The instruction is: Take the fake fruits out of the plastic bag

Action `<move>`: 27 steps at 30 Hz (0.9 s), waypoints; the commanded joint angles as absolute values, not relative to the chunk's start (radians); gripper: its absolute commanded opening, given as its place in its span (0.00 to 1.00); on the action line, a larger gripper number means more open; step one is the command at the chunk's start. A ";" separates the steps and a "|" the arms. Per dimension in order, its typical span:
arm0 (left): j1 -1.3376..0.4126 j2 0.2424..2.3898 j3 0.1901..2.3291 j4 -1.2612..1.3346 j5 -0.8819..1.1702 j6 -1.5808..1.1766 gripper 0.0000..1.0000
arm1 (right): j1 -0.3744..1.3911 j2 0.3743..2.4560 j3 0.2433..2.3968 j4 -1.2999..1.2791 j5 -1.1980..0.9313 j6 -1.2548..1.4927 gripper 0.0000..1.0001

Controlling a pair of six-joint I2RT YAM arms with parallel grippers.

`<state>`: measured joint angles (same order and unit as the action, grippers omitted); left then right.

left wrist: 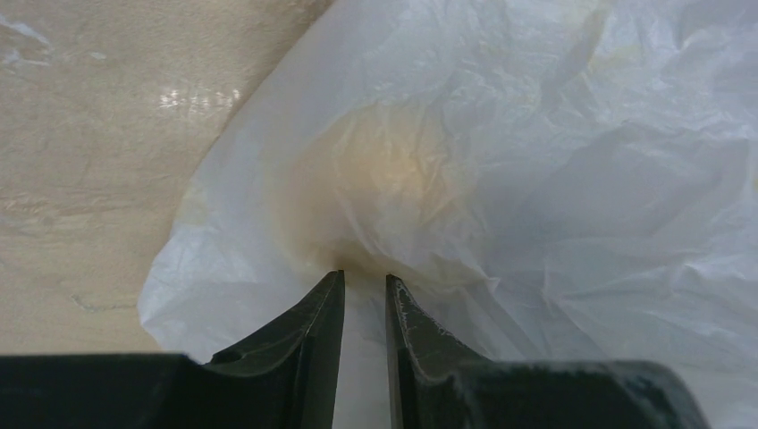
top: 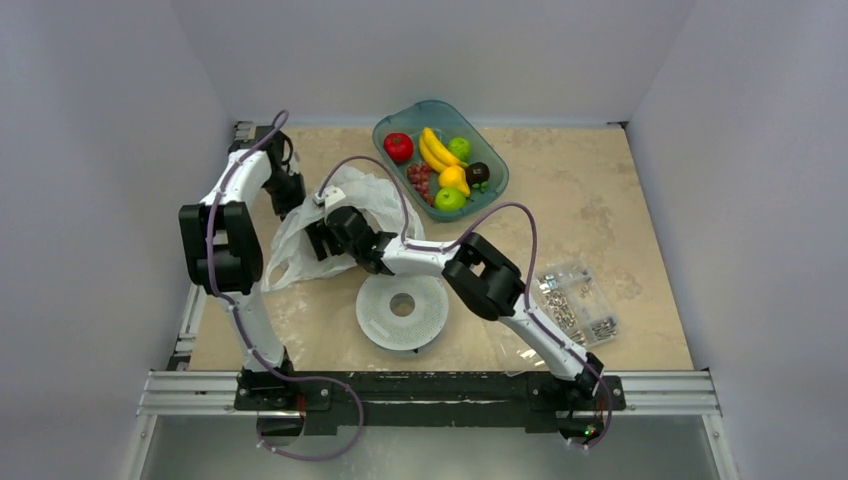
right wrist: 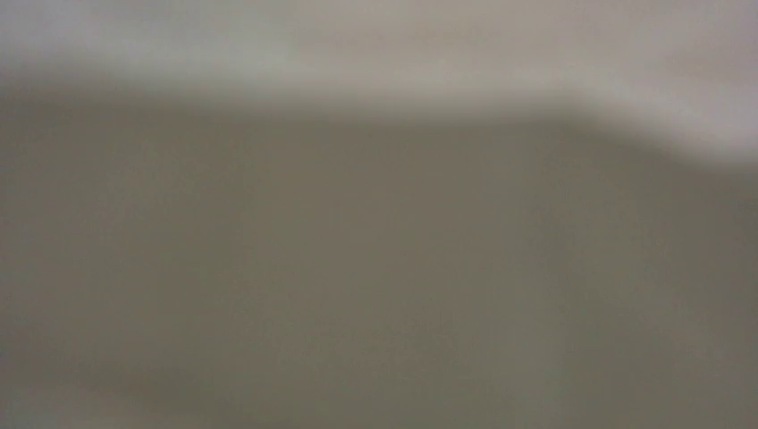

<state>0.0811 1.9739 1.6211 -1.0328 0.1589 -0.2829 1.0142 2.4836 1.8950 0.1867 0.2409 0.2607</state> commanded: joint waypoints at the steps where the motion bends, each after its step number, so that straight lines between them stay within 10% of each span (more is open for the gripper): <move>1: 0.052 1.999 1.626 -1.033 0.208 -0.251 0.22 | 1.014 2.494 1.957 0.200 0.228 0.252 0.82; 9: 0.044 1.981 1.605 -1.025 0.258 -0.251 0.21 | 1.014 2.544 2.023 0.223 0.232 0.237 0.83; 20: 0.041 1.967 1.595 -1.031 0.273 -0.248 0.21 | 1.014 2.511 2.020 0.239 0.267 0.177 0.46; 27: 0.104 1.798 1.593 -1.041 0.176 -0.276 0.53 | 1.015 2.389 1.862 0.230 0.279 0.180 0.14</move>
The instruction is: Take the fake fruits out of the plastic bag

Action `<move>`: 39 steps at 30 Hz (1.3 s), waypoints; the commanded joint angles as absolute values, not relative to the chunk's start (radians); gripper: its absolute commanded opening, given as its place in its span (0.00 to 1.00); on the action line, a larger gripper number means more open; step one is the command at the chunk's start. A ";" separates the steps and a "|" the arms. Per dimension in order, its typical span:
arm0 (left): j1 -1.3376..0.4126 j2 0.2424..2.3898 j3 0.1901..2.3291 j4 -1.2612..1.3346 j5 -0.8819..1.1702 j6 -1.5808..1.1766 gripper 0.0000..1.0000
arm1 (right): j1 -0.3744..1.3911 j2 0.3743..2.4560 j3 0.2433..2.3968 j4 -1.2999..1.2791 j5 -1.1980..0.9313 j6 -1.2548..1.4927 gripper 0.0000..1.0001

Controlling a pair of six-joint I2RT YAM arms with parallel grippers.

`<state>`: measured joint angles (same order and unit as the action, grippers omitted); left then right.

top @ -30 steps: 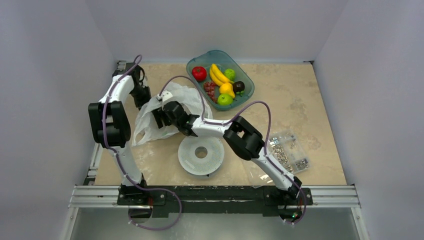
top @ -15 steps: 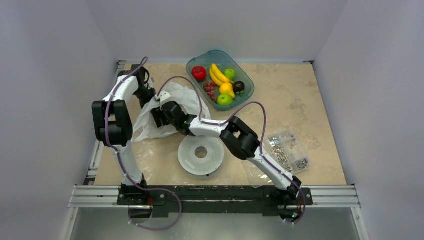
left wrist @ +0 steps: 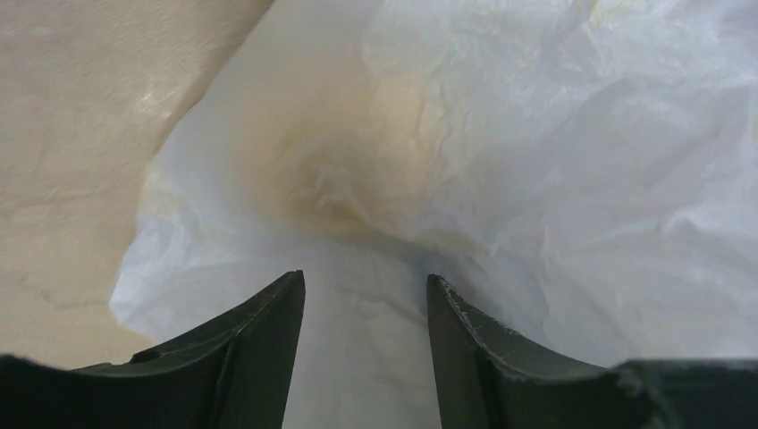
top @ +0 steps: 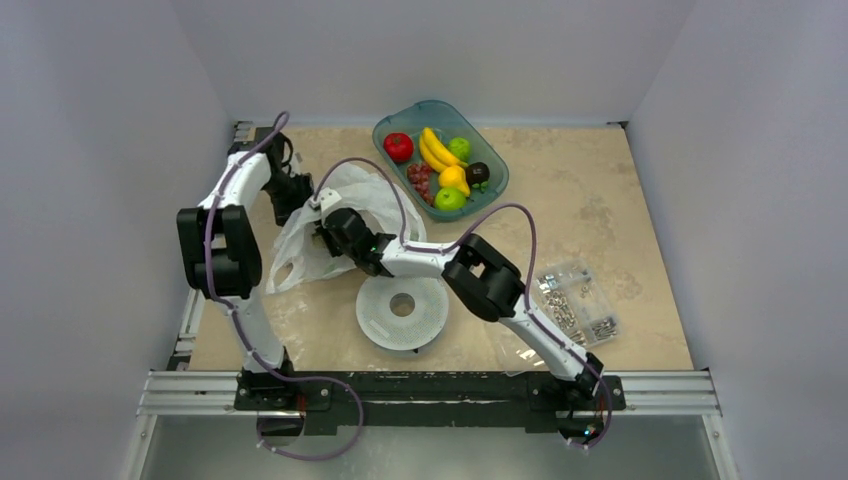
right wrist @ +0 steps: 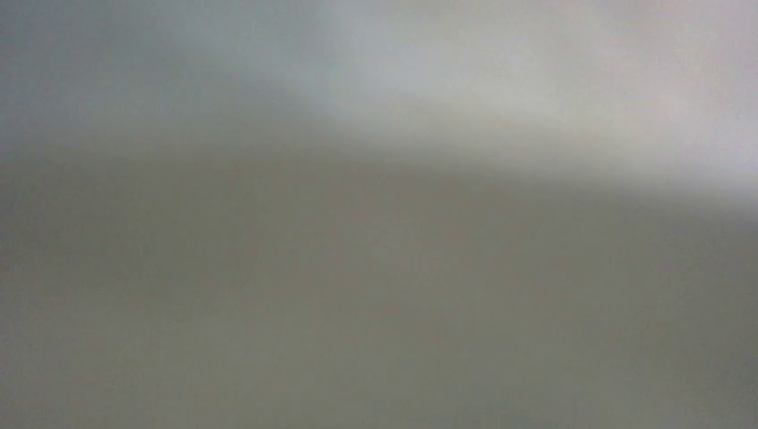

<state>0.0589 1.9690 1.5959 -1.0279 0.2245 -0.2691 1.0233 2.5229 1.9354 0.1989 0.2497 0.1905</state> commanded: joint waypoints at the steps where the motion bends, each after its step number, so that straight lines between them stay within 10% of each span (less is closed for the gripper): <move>1: 0.112 1.750 1.585 -1.040 0.175 -0.283 0.56 | 1.015 2.374 1.842 0.228 0.278 0.181 0.11; 10: 0.132 1.334 1.351 -0.932 0.229 -0.341 0.69 | 1.015 2.323 1.760 0.232 0.245 0.191 0.07; 21: 0.134 1.864 1.817 -1.065 0.103 -0.335 0.45 | 1.015 2.352 1.799 0.271 0.227 0.158 0.55; 39: 0.096 2.098 1.730 -1.040 0.496 -0.275 0.25 | 1.015 2.492 2.010 0.230 0.200 0.118 0.80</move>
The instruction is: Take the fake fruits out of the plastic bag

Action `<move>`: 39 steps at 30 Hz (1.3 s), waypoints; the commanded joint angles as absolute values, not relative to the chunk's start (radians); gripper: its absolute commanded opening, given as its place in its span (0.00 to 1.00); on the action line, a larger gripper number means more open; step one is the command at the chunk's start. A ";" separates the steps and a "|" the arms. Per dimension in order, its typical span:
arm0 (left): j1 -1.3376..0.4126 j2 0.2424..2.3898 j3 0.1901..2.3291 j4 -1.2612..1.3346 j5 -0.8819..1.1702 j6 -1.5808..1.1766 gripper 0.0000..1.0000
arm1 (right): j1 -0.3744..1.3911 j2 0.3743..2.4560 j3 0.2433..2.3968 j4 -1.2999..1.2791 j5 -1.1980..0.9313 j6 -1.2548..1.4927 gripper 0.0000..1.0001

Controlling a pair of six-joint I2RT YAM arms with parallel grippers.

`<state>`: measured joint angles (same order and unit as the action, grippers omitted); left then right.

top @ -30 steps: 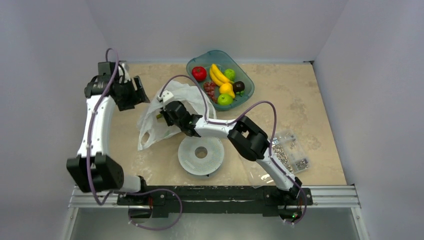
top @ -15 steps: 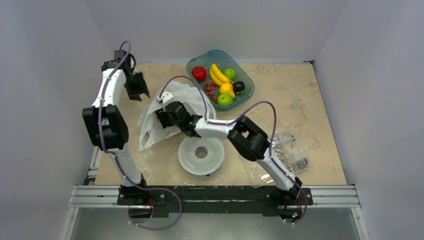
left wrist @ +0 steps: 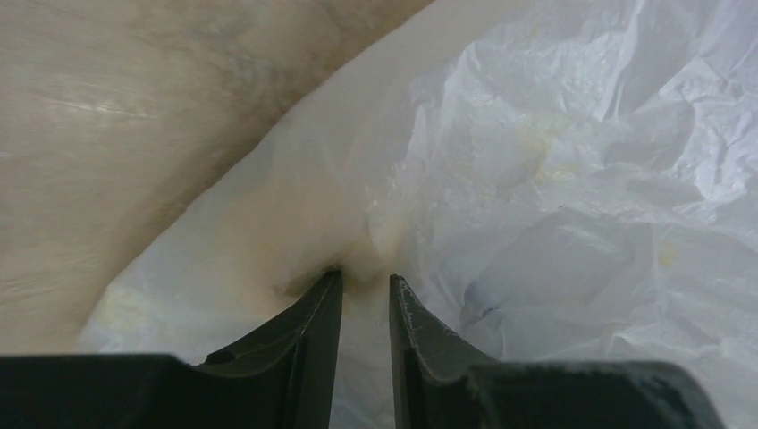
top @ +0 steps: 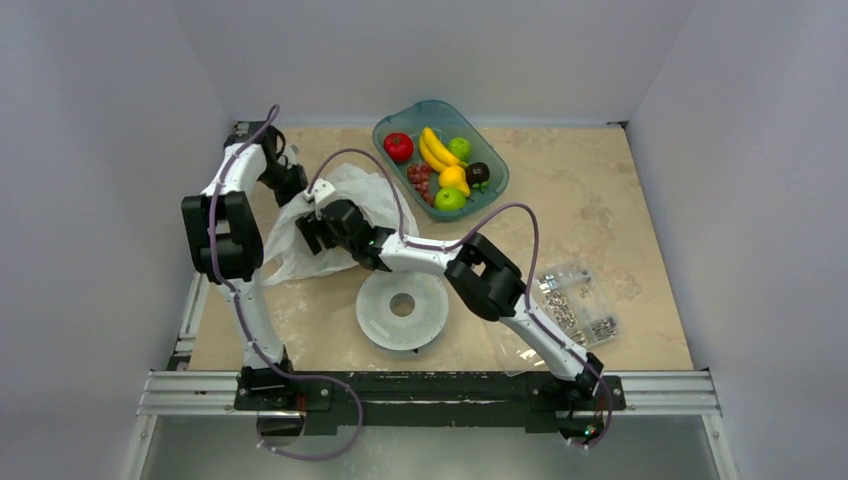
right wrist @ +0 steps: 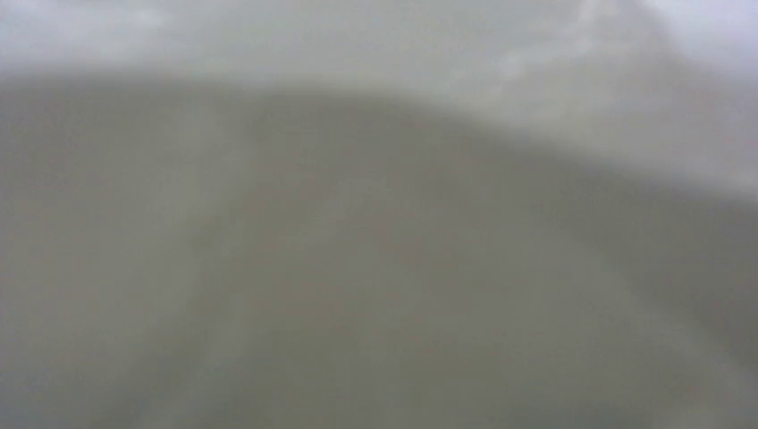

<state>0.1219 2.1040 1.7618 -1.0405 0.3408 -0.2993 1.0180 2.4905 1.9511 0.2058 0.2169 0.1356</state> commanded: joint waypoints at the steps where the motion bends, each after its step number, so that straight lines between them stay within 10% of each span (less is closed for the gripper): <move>1: 0.095 2.094 1.709 -1.031 0.537 -0.281 0.23 | 1.015 2.502 2.020 0.228 0.196 0.120 0.81; 22: 0.065 2.052 1.634 -1.010 0.616 -0.276 0.18 | 1.014 2.582 2.091 0.285 0.251 0.161 0.85; 30: 0.074 2.001 1.584 -1.014 0.638 -0.267 0.18 | 1.008 2.591 2.111 0.305 0.224 0.188 0.39; 39: 0.147 1.695 1.575 -1.000 0.464 -0.299 0.60 | 1.008 2.420 1.883 0.326 0.229 0.187 0.10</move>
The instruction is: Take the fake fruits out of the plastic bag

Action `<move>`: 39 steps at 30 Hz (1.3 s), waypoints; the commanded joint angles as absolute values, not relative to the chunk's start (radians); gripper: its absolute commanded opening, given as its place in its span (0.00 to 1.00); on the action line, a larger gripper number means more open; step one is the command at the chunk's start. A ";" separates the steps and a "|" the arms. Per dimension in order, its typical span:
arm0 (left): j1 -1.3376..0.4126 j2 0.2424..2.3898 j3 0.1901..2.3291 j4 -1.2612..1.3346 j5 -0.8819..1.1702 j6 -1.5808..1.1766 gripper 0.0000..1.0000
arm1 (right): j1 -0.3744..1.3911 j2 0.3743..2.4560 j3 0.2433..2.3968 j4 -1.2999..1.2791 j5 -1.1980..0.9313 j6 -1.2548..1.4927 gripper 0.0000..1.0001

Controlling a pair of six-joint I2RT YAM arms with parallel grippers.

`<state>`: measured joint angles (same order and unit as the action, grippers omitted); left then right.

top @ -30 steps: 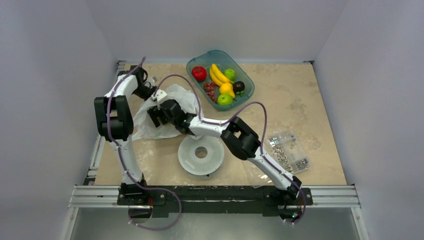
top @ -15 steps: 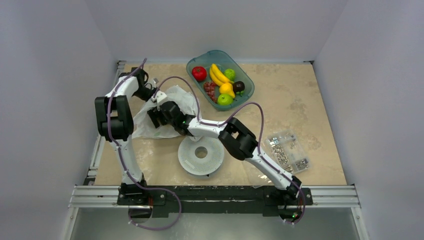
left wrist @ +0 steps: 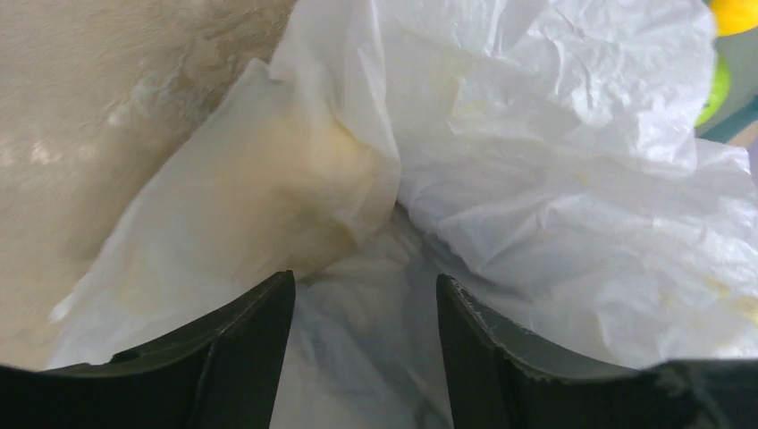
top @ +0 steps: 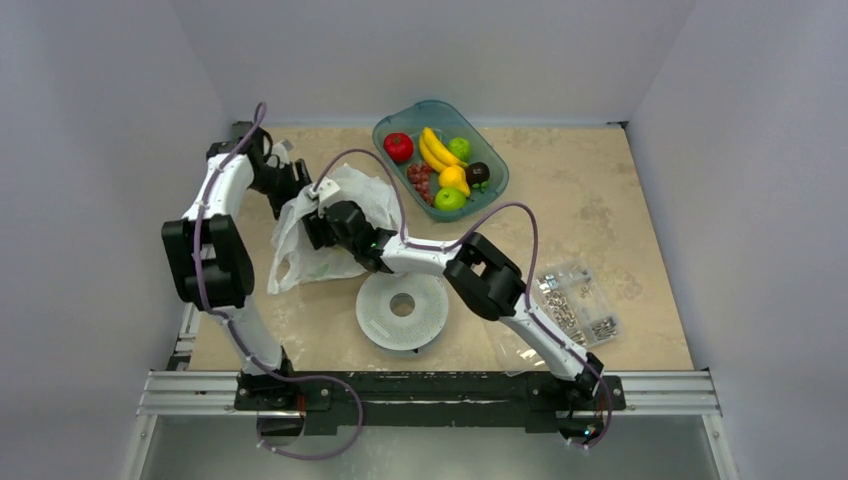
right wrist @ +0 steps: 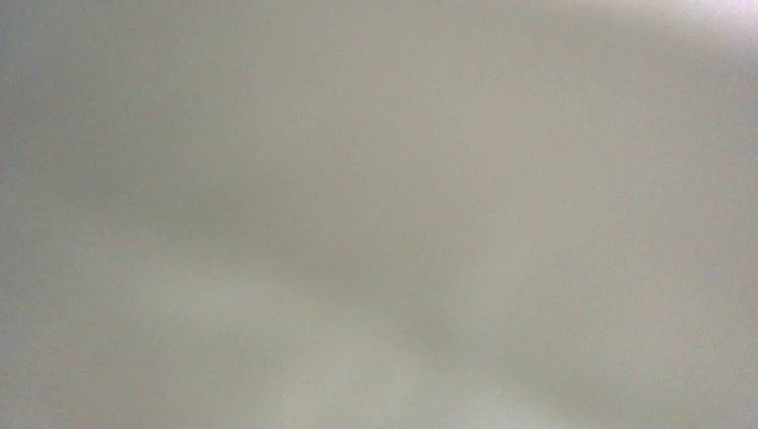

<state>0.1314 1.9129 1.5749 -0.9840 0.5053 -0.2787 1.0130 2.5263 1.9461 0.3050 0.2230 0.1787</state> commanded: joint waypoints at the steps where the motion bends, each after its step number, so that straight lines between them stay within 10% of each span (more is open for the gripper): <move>1: 0.147 1.657 1.559 -0.993 0.438 -0.299 0.63 | 1.008 2.406 1.869 0.317 0.223 0.188 0.08; 26: 0.147 1.044 1.108 -1.000 0.335 -0.341 0.78 | 0.996 2.399 2.036 -0.224 0.018 0.255 0.20; 33: 0.145 1.205 1.114 -1.022 0.158 -0.282 0.09 | 0.994 2.385 1.998 -0.240 0.101 0.233 0.24; 39: 0.125 1.219 1.085 -0.955 0.077 -0.272 0.00 | 0.994 2.365 1.958 -0.231 0.157 0.212 0.45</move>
